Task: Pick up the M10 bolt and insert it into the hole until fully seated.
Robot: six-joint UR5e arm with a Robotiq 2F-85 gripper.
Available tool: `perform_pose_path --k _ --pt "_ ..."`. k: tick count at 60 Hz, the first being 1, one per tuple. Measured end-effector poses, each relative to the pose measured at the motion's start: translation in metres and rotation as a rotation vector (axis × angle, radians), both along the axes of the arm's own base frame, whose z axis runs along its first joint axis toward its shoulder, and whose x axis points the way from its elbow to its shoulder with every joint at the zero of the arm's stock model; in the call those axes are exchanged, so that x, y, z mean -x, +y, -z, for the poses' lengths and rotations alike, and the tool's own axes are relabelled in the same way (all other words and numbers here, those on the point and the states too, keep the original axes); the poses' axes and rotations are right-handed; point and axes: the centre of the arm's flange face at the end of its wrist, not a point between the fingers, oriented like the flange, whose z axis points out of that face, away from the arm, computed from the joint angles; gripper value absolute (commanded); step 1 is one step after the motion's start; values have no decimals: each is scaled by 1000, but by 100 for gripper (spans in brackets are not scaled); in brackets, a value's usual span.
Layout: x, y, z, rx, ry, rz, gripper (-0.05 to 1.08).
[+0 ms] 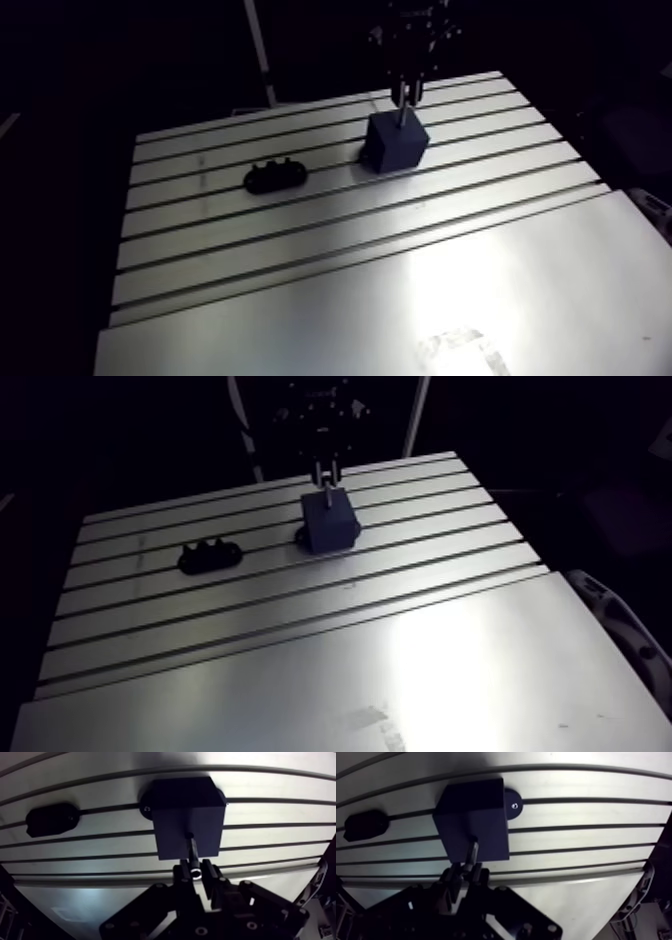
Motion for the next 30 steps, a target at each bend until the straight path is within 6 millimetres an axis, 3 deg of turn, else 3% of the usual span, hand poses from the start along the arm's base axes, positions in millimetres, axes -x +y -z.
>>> perform_pose_path --k 30 --pt "1 0 0 1 1 -2 108"
